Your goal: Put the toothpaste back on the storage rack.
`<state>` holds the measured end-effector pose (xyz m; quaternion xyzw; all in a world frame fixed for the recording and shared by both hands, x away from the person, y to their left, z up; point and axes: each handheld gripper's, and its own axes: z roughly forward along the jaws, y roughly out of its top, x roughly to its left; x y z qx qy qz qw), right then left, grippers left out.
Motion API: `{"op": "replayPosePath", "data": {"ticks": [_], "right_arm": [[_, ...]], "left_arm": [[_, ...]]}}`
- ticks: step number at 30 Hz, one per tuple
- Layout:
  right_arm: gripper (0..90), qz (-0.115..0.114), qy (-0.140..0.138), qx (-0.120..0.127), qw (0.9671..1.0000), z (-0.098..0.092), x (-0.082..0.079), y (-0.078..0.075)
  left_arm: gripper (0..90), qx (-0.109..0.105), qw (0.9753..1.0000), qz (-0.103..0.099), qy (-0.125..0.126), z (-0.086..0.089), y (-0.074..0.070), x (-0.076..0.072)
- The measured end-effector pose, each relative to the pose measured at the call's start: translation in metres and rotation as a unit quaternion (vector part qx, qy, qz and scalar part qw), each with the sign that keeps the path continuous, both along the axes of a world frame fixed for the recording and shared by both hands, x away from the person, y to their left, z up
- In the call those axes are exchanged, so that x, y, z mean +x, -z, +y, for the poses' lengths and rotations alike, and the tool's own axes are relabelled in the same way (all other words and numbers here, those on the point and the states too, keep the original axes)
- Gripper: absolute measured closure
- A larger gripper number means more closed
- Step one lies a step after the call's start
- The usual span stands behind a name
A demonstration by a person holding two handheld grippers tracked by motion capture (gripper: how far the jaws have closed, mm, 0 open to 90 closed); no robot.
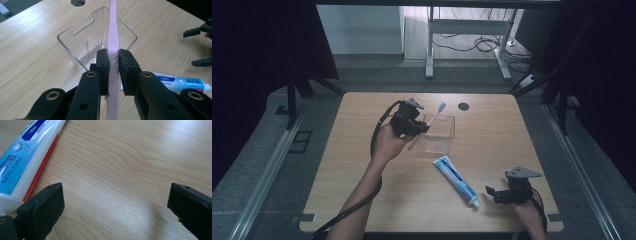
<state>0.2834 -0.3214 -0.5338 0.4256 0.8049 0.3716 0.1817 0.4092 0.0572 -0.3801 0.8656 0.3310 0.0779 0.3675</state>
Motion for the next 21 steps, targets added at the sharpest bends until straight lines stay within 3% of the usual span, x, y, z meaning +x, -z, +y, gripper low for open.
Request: {"op": "replayPosePath", "data": {"ticks": [21], "right_arm": [[1.4,0.000,-0.002,0.000,1.0000,0.000,0.000,0.000]], "left_arm": [[78.7,-0.018,0.9995,-0.022,-0.013,-0.024,-0.002,0.022]]}}
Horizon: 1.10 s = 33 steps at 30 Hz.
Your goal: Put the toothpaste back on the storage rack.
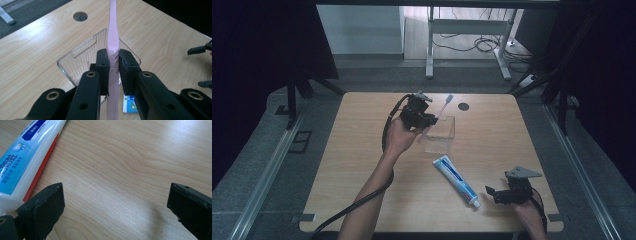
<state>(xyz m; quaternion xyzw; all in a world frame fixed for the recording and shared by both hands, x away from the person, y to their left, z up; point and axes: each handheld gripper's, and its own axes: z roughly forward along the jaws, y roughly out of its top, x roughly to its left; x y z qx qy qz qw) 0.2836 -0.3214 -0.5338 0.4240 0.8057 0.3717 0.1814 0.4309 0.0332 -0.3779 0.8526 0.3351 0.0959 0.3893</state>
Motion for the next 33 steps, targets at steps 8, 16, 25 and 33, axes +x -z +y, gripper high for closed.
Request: {"op": "replayPosePath", "data": {"ticks": [8,16,25,33], "right_arm": [[1.5,-0.001,0.000,0.001,1.0000,0.000,0.000,0.000],[1.7,-0.001,0.001,0.001,1.0000,-0.001,0.000,0.000],[1.9,-0.001,0.001,0.001,1.0000,-0.001,0.000,0.000],[2.1,0.001,0.000,0.001,1.0000,-0.001,0.000,0.000]], "left_arm": [[78.7,-0.005,0.9999,-0.011,-0.001,-0.012,0.000,0.007],[78.7,-0.010,0.9996,-0.025,-0.009,-0.022,0.003,0.014],[78.7,-0.005,0.9993,-0.032,-0.020,-0.028,0.013,0.022],[78.7,-0.004,0.9992,-0.035,-0.019,-0.033,0.023,0.027]]}}
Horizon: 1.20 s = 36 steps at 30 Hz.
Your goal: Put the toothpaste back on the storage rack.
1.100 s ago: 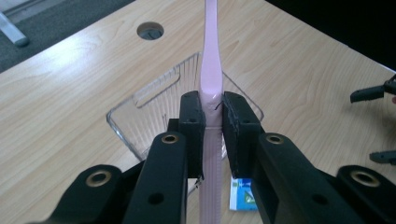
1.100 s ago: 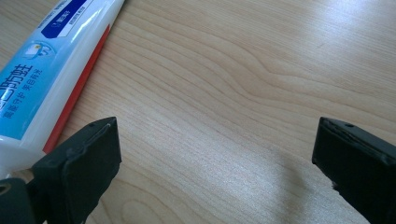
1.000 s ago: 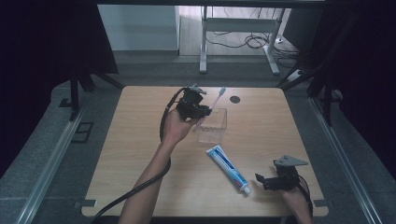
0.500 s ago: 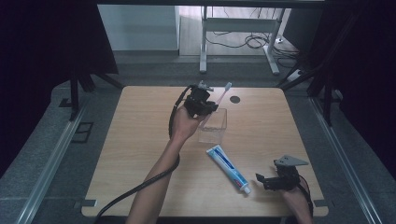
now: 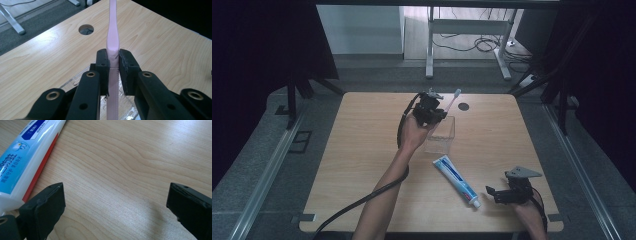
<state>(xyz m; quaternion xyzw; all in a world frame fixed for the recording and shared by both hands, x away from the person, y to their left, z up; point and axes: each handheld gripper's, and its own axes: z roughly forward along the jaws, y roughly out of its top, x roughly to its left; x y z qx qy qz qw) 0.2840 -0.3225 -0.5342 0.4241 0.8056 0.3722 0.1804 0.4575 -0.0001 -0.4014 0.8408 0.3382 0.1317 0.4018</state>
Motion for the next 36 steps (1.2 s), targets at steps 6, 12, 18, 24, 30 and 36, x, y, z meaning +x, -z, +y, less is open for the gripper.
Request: {"op": "replayPosePath", "data": {"ticks": [6,12,18,24,30,36], "right_arm": [[2.2,0.001,-0.001,0.001,1.0000,0.000,0.000,0.000],[2.3,0.000,-0.001,0.001,1.0000,0.000,0.000,0.000],[2.4,0.001,-0.003,0.000,1.0000,0.000,0.000,0.000],[2.5,0.001,-0.003,0.000,1.0000,0.000,0.000,0.001],[2.5,0.003,-0.003,-0.001,1.0000,0.000,0.000,0.001],[2.6,0.004,-0.004,-0.001,1.0000,0.001,0.001,0.001]], "left_arm": [[78.7,0.007,1.0000,0.004,0.006,-0.006,0.009,0.002],[78.7,0.011,0.9999,0.009,0.010,-0.010,0.016,0.004],[78.7,0.015,0.9997,0.015,0.012,-0.016,0.024,0.005],[78.6,0.023,0.9994,0.021,0.014,-0.020,0.031,0.006],[78.6,0.034,0.9990,0.025,0.015,-0.023,0.036,0.007],[78.6,0.048,0.9983,0.029,0.016,-0.026,0.039,0.007]]}}
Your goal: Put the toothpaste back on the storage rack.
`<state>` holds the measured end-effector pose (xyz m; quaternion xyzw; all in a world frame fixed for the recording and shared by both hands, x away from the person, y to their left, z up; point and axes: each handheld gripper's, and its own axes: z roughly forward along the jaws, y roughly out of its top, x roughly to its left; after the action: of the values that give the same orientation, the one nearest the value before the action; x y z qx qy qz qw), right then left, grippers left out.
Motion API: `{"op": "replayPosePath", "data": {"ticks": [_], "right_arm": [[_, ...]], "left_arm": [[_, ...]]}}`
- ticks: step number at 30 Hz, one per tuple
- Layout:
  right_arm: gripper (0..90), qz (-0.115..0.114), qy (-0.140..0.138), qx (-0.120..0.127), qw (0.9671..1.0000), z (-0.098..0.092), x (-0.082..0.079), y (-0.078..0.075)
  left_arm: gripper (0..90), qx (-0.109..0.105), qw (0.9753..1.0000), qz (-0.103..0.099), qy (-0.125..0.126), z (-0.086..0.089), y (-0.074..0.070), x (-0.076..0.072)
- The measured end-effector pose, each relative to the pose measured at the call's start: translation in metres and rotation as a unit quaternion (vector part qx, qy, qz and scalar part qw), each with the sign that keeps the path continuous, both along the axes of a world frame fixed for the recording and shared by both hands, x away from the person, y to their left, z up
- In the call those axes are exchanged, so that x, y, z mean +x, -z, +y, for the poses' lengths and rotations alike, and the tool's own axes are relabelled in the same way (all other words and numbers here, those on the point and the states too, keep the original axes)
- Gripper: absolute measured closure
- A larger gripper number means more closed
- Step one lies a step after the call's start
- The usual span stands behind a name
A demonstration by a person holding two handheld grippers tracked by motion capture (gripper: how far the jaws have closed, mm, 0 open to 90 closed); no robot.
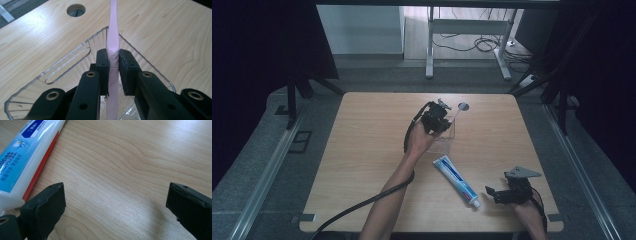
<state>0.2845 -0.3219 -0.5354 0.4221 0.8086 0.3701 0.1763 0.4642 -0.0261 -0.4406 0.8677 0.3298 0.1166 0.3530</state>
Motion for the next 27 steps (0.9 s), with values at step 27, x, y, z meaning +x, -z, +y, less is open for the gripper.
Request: {"op": "replayPosePath", "data": {"ticks": [27], "right_arm": [[2.9,0.002,-0.002,-0.003,1.0000,0.001,0.000,0.000]], "left_arm": [[77.7,0.074,0.9971,0.018,0.009,-0.010,0.012,0.000]]}}
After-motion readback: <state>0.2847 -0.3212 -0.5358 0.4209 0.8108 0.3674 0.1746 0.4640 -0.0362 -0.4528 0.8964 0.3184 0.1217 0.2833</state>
